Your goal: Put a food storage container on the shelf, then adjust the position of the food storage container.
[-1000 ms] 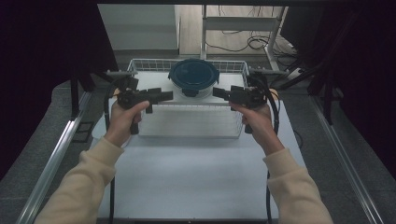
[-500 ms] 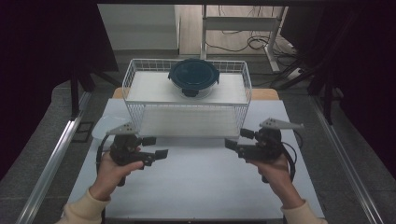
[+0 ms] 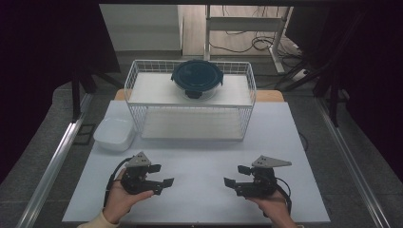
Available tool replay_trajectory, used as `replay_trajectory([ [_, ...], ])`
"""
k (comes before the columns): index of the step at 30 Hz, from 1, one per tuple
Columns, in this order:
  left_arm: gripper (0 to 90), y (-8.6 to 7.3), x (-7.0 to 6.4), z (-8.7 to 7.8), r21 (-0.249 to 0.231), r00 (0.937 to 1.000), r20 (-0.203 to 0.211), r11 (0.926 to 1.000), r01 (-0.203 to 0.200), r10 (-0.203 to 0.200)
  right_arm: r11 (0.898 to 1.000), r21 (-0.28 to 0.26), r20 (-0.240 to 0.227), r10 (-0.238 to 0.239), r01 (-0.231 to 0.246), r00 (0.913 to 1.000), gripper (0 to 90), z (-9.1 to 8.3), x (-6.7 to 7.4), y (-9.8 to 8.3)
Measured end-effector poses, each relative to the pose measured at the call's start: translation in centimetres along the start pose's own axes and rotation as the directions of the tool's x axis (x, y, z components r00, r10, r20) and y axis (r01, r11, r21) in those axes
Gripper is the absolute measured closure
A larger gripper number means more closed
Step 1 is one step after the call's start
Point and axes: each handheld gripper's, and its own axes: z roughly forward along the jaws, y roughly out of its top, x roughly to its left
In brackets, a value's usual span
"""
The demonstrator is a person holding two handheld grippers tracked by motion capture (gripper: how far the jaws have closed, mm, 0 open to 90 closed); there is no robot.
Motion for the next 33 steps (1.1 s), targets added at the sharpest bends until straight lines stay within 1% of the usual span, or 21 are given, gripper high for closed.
replay_trajectory([
  [1, 25.1, 0.0, 0.0, 0.0, 0.000, 1.0000, 0.000, 1.0000, 0.000, 0.000, 1.000, 0.005, -0.007, 0.007, -0.007, 1.0000, 23.1, 0.2, -0.1, -0.2],
  [3, 25.1, -0.1, -0.1, 0.0, -0.001, 0.9999, -0.013, 0.9999, -0.010, 0.010, 1.000, 0.013, -0.007, 0.009, -0.009, 0.9999, 23.1, 0.3, -0.1, -0.3],
  [5, 25.5, -0.2, -0.1, -0.1, -0.012, 0.9997, -0.024, 0.9999, -0.009, 0.009, 1.000, 0.007, 0.004, -0.001, 0.001, 1.0000, 23.4, 0.4, -0.1, -0.3],
  [6, 25.6, -0.2, -0.1, -0.1, -0.012, 0.9997, -0.024, 0.9999, -0.009, 0.009, 1.000, 0.002, 0.006, -0.004, 0.004, 1.0000, 23.5, 0.4, -0.1, -0.3],
  [7, 25.7, -0.3, 0.0, -0.1, -0.022, 0.9996, -0.027, 0.9998, -0.001, 0.000, 1.000, -0.001, 0.009, -0.007, 0.007, 0.9999, 23.8, 0.3, -0.1, -0.3],
  [9, 25.9, -0.3, 0.1, -0.2, -0.027, 0.9994, -0.034, 0.9996, -0.001, 0.000, 1.000, 0.001, 0.013, -0.010, 0.010, 0.9999, 24.0, 0.3, -0.1, -0.3],
  [10, 27.5, -0.3, 0.2, -0.1, -0.031, 0.9994, -0.036, 0.9995, 0.001, -0.002, 1.000, -0.002, 0.019, -0.021, 0.021, 0.9996, 24.7, 0.1, -0.1, -0.3],
  [16, 27.5, -0.3, 0.3, -0.3, -0.042, 0.9990, -0.045, 0.9991, 0.004, -0.006, 1.000, -0.006, 0.020, -0.030, 0.030, 0.9994, 25.6, 0.1, 0.0, -0.3],
  [21, 26.7, 0.1, 0.1, -1.2, -0.065, 0.9991, -0.040, 0.9978, -0.016, 0.014, 1.000, -0.016, 0.015, -0.027, 0.027, 0.9995, 24.4, -0.1, 0.2, -0.2],
  [22, 26.9, 0.2, 0.1, -1.3, -0.066, 0.9991, -0.038, 0.9977, -0.019, 0.016, 0.999, -0.013, 0.018, -0.034, 0.035, 0.9992, 24.5, -0.2, 0.3, -0.2],
  [24, 27.1, 0.4, 0.2, -1.6, -0.064, 0.9989, -0.038, 0.9975, -0.030, 0.027, 0.999, -0.016, 0.018, -0.032, 0.032, 0.9993, 24.5, -0.4, 0.2, -0.3],
  [26, 28.2, 0.7, 0.5, -2.2, -0.066, 0.9989, -0.031, 0.9972, -0.036, 0.034, 0.999, -0.019, 0.017, -0.026, 0.026, 0.9995, 24.5, -0.5, 0.1, -0.3],
  [27, 30.4, 0.9, 0.7, -2.6, -0.062, 0.9991, -0.022, 0.9973, -0.038, 0.037, 1.000, -0.022, 0.016, -0.019, 0.019, 0.9997, 24.5, -0.5, 0.1, -0.3],
  [28, 32.1, 1.2, 1.1, -3.4, -0.065, 0.9989, -0.013, 0.9969, -0.045, 0.044, 1.000, -0.025, 0.018, -0.012, 0.013, 0.9998, 24.5, -0.6, 0.0, -0.3],
  [29, 32.2, 1.2, 1.1, -3.4, -0.065, 0.9989, -0.013, 0.9969, -0.045, 0.044, 1.000, -0.023, 0.015, -0.008, 0.009, 0.9999, 24.5, -0.7, -0.1, -0.4],
  [30, 32.2, 1.4, 1.8, -4.7, -0.085, 0.9988, -0.008, 0.9953, -0.048, 0.048, 1.000, -0.025, 0.011, -0.007, 0.008, 0.9999, 24.5, -0.7, -0.1, -0.4],
  [31, 32.9, 1.4, 1.8, -4.7, -0.085, 0.9988, -0.008, 0.9953, -0.048, 0.048, 1.000, -0.024, 0.010, -0.007, 0.007, 0.9999, 24.5, -0.7, -0.1, -0.4],
  [33, 33.3, 1.6, 2.6, -6.1, -0.100, 0.9985, 0.005, 0.9936, -0.054, 0.055, 1.000, -0.022, 0.007, -0.007, 0.007, 0.9999, 24.5, -0.7, -0.1, -0.3],
])
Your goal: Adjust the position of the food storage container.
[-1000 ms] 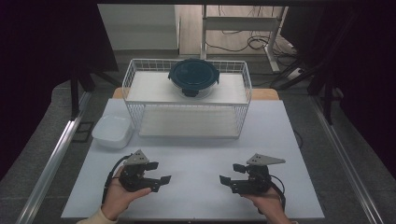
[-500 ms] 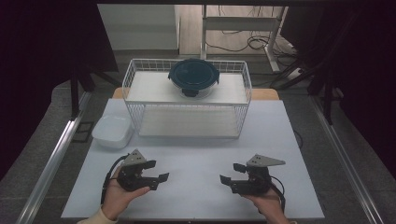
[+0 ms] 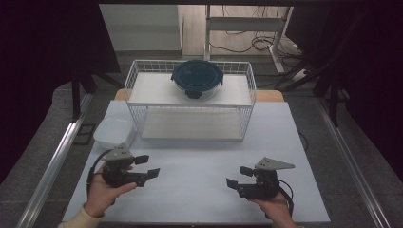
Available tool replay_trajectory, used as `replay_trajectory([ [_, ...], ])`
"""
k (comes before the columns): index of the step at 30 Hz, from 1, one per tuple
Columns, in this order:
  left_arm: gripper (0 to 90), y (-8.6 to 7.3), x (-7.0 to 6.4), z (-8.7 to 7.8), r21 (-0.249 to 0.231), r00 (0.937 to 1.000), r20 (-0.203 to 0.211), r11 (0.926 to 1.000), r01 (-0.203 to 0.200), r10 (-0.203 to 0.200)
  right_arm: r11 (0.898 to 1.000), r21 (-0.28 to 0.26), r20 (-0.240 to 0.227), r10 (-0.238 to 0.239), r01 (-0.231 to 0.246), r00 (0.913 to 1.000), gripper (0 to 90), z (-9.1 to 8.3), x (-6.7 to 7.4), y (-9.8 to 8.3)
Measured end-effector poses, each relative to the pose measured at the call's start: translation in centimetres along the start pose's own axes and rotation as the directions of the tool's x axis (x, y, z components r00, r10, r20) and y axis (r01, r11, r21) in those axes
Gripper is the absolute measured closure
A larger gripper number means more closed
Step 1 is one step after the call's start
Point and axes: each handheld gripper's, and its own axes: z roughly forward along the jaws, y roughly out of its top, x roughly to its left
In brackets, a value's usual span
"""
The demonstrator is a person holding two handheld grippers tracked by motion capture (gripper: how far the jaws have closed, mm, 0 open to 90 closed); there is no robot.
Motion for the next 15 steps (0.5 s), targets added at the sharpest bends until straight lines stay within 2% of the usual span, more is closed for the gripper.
replay_trajectory([
  [3, 34.6, 0.5, 1.7, -1.9, -0.006, 0.9980, -0.061, 0.9999, -0.014, 0.014, 1.000, 0.007, -0.008, 0.000, 0.000, 1.0000, 24.5, 0.2, 0.0, 0.0],
  [5, 35.9, 0.8, 3.3, -3.2, -0.018, 0.9925, -0.122, 0.9998, -0.013, 0.011, 1.000, 0.010, -0.007, 0.005, -0.005, 1.0000, 24.5, 0.3, -0.1, -0.1],
  [8, 37.9, 1.3, 6.1, -4.6, -0.046, 0.9830, -0.179, 0.9984, 0.032, -0.040, 1.000, 0.016, -0.006, 0.005, -0.005, 1.0000, 24.8, 0.4, -0.2, -0.2],
  [9, 40.6, 1.4, 7.9, -5.1, -0.055, 0.9766, -0.203, 0.9967, 0.061, -0.071, 1.000, 0.018, -0.002, 0.007, -0.007, 1.0000, 25.0, 0.5, -0.2, -0.2],
  [10, 42.1, 1.4, 9.0, -5.2, -0.056, 0.9733, -0.211, 0.9953, 0.079, -0.089, 1.000, 0.021, -0.002, 0.009, -0.009, 1.0000, 25.0, 0.5, -0.2, -0.2],
  [11, 44.1, 1.4, 9.0, -5.2, -0.056, 0.9733, -0.211, 0.9953, 0.079, -0.089, 1.000, 0.021, -0.002, 0.009, -0.009, 1.0000, 25.0, 0.5, -0.2, -0.2],
  [13, 46.8, 1.5, 10.8, -5.2, -0.052, 0.9678, -0.221, 0.9923, 0.112, -0.121, 1.000, 0.020, -0.002, 0.012, -0.011, 0.9999, 25.0, 0.5, -0.3, -0.3],
  [14, 46.8, 1.5, 11.7, -5.1, -0.045, 0.9638, -0.234, 0.9917, 0.121, -0.128, 1.000, 0.020, -0.002, 0.012, -0.011, 0.9999, 25.0, 0.5, -0.3, -0.3],
  [15, 48.7, 1.6, 13.0, -4.8, -0.035, 0.9533, -0.264, 0.9891, 0.143, -0.147, 1.000, 0.023, -0.001, 0.011, -0.011, 0.9999, 25.1, 0.6, -0.5, -0.3],
])
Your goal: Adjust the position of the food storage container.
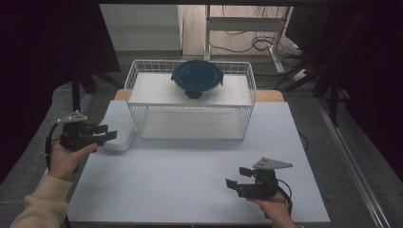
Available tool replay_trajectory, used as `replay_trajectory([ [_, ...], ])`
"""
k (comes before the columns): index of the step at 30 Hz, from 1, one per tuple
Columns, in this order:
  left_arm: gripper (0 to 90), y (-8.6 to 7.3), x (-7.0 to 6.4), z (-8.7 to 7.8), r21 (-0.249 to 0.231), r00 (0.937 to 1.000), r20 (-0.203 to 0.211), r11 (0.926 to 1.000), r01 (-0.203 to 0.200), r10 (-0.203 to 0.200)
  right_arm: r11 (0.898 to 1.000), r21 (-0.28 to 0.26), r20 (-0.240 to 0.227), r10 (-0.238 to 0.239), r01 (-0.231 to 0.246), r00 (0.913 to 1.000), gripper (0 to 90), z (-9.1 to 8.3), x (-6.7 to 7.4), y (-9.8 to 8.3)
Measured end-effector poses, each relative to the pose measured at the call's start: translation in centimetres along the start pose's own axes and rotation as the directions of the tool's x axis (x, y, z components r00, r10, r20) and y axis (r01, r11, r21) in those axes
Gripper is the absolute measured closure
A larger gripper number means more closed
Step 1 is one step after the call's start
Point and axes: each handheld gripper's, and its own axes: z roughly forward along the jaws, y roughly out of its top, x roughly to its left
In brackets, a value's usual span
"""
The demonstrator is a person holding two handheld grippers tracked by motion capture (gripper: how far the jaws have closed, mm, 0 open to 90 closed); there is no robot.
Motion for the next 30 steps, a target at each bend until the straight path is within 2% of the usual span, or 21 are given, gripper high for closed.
replay_trajectory([
  [1, 50.6, 0.0, 0.0, 0.0, 0.000, 1.0000, 0.000, 1.0000, 0.000, 0.000, 1.000, 0.000, 0.000, 0.000, 0.000, 1.0000, 25.1, 0.0, 0.0, 0.0],
  [3, 52.7, 0.3, 1.2, 0.9, 0.017, 0.9997, -0.021, 0.9998, 0.012, -0.012, 1.000, 0.003, 0.002, 0.002, -0.002, 1.0000, 25.1, 0.1, -0.1, -0.1],
  [5, 60.1, 0.8, 2.3, 2.3, 0.035, 0.9991, -0.023, 0.9988, 0.035, -0.034, 1.000, 0.008, 0.005, 0.004, -0.004, 1.0000, 25.1, 0.1, -0.2, -0.1],
  [7, 66.4, 1.0, 2.5, 2.6, 0.047, 0.9991, -0.028, 0.9983, 0.033, -0.031, 1.000, 0.007, 0.005, 0.005, -0.005, 1.0000, 25.0, 0.1, -0.2, -0.1],
  [8, 70.9, 1.5, 3.1, 3.7, 0.093, 0.9983, -0.058, 0.9956, 0.014, -0.009, 1.000, 0.009, 0.006, 0.006, -0.006, 1.0000, 25.0, 0.2, -0.2, -0.2],
  [9, 74.2, 1.5, 3.1, 3.7, 0.093, 0.9983, -0.058, 0.9956, 0.014, -0.009, 1.000, 0.009, 0.006, 0.006, -0.006, 1.0000, 25.0, 0.2, -0.2, -0.2],
  [11, 80.9, 2.0, 4.1, 4.9, 0.125, 0.9979, -0.044, 0.9907, 0.053, -0.047, 1.000, 0.014, 0.007, 0.007, -0.007, 1.0000, 25.1, 0.3, -0.2, -0.2],
  [12, 80.9, 2.3, 4.5, 5.3, 0.131, 0.9971, -0.044, 0.9891, 0.067, -0.062, 1.000, 0.014, 0.007, 0.007, -0.007, 1.0000, 25.1, 0.3, -0.2, -0.2],
  [14, 87.6, 2.8, 5.0, 6.0, 0.136, 0.9955, -0.054, 0.9870, 0.085, -0.078, 1.000, 0.017, 0.008, 0.008, -0.008, 0.9999, 25.1, 0.3, -0.2, -0.3],
  [15, 87.6, 3.1, 5.2, 6.4, 0.140, 0.9948, -0.051, 0.9857, 0.094, -0.088, 1.000, 0.017, 0.008, 0.008, -0.008, 0.9999, 25.1, 0.3, -0.2, -0.3],
  [17, 89.9, 3.8, 5.8, 7.5, 0.171, 0.9949, -0.058, 0.9811, 0.091, -0.082, 1.000, 0.018, 0.009, 0.009, -0.009, 0.9999, 25.1, 0.3, -0.3, -0.3],
  [19, 89.9, 4.0, 5.9, 7.8, 0.180, 0.9947, -0.057, 0.9791, 0.094, -0.085, 1.000, 0.018, 0.010, 0.009, -0.009, 0.9999, 25.1, 0.3, -0.4, -0.3],
  [20, 90.0, 4.3, 6.2, 8.7, 0.199, 0.9936, -0.078, 0.9754, 0.095, -0.081, 1.000, 0.018, 0.010, 0.011, -0.011, 0.9999, 25.1, 0.4, -0.4, -0.3],
  [21, 89.9, 4.3, 6.2, 8.7, 0.199, 0.9936, -0.078, 0.9754, 0.095, -0.081, 1.000, 0.021, 0.011, 0.011, -0.011, 0.9999, 25.1, 0.4, -0.4, -0.3],
  [22, 90.0, 4.6, 6.6, 9.5, 0.211, 0.9926, -0.091, 0.9725, 0.098, -0.081, 1.000, 0.021, 0.010, 0.011, -0.011, 0.9999, 25.0, 0.4, -0.4, -0.4],
  [23, 90.0, 4.8, 6.9, 10.1, 0.219, 0.9920, -0.086, 0.9695, 0.109, -0.092, 1.000, 0.023, 0.011, 0.011, -0.011, 0.9999, 25.1, 0.5, -0.4, -0.4],
  [24, 90.0, 4.8, 6.9, 10.1, 0.219, 0.9920, -0.086, 0.9695, 0.109, -0.092, 1.000, 0.023, 0.011, 0.011, -0.011, 0.9999, 25.1, 0.5, -0.4, -0.4],
  [26, 90.0, 5.1, 7.4, 11.5, 0.250, 0.9895, -0.119, 0.9621, 0.109, -0.081, 1.000, 0.023, 0.013, 0.017, -0.017, 0.9998, 25.1, 0.5, -0.5, -0.4],
  [28, 90.0, 5.1, 7.6, 11.9, 0.250, 0.9883, -0.123, 0.9609, 0.118, -0.090, 1.000, 0.022, 0.013, 0.017, -0.017, 0.9998, 25.0, 0.5, -0.6, -0.4],
  [29, 90.0, 5.1, 7.8, 12.3, 0.256, 0.9868, -0.126, 0.9577, 0.131, -0.102, 1.000, 0.024, 0.014, 0.020, -0.020, 0.9997, 25.1, 0.5, -0.6, -0.5],
  [30, 90.0, 5.0, 8.0, 12.7, 0.279, 0.9866, -0.137, 0.9524, 0.124, -0.088, 0.999, 0.029, 0.013, 0.024, -0.025, 0.9996, 25.1, 0.6, -0.7, -0.5],
])
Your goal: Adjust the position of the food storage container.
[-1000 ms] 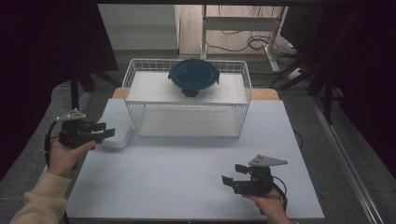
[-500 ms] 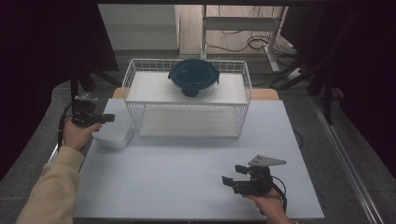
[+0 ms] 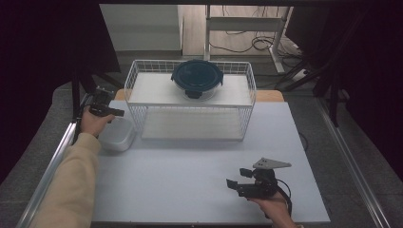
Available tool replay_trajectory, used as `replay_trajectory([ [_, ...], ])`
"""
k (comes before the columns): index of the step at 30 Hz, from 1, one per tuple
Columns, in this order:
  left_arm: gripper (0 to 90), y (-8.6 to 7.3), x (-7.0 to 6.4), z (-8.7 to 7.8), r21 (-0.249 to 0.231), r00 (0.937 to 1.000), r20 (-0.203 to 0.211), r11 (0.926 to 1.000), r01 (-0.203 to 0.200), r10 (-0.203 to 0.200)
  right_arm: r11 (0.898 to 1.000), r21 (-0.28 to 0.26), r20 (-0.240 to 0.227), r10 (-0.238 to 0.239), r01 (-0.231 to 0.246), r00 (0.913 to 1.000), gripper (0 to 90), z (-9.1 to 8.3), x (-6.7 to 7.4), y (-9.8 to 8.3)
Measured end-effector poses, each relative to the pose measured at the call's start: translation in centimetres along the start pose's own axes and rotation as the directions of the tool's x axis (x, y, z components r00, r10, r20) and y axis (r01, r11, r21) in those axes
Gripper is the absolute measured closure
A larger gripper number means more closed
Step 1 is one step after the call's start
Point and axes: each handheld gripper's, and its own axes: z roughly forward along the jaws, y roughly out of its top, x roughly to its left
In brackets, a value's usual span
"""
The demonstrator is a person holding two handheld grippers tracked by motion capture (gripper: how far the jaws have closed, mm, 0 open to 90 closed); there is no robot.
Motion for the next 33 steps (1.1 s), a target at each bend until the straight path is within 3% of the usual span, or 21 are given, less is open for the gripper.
replay_trajectory([
  [2, 90.0, 0.1, 0.2, 0.8, 0.030, 0.9999, -0.016, 0.9996, 0.000, 0.001, 1.000, 0.001, -0.001, 0.003, -0.003, 1.0000, 25.1, 0.0, 0.0, 0.0],
  [10, 90.0, 0.1, 0.2, 1.1, 0.051, 0.9999, 0.009, 0.9987, 0.004, -0.004, 1.000, 0.010, 0.002, 0.002, -0.002, 1.0000, 25.1, 0.3, -0.2, -0.1],
  [15, 90.0, -0.5, -0.7, 0.5, 0.105, 0.9989, 0.028, 0.9937, -0.040, 0.037, 1.000, 0.012, 0.001, 0.004, -0.004, 1.0000, 25.1, 0.2, -0.1, -0.1],
  [20, 90.0, -2.0, -1.6, -0.4, 0.114, 0.9964, 0.045, 0.9905, -0.077, 0.072, 1.000, 0.011, -0.005, -0.002, 0.002, 1.0000, 25.1, 0.3, 0.2, -0.1],
  [26, 90.0, -4.0, -2.7, -1.5, 0.137, 0.9899, 0.069, 0.9817, -0.132, 0.124, 1.000, 0.009, -0.010, -0.010, 0.010, 0.9999, 25.1, 0.2, 0.5, 0.0],
  [31, 90.0, -4.7, -3.0, -2.5, 0.108, 0.9894, 0.070, 0.9850, -0.134, 0.127, 1.000, 0.008, -0.012, -0.009, 0.009, 0.9999, 25.0, 0.3, 0.5, 0.0],
  [33, 90.0, -4.6, -2.6, -3.5, 0.067, 0.9925, 0.059, 0.9916, -0.111, 0.107, 1.000, 0.009, -0.011, -0.009, 0.009, 0.9999, 25.1, 0.3, 0.5, 0.0],
])
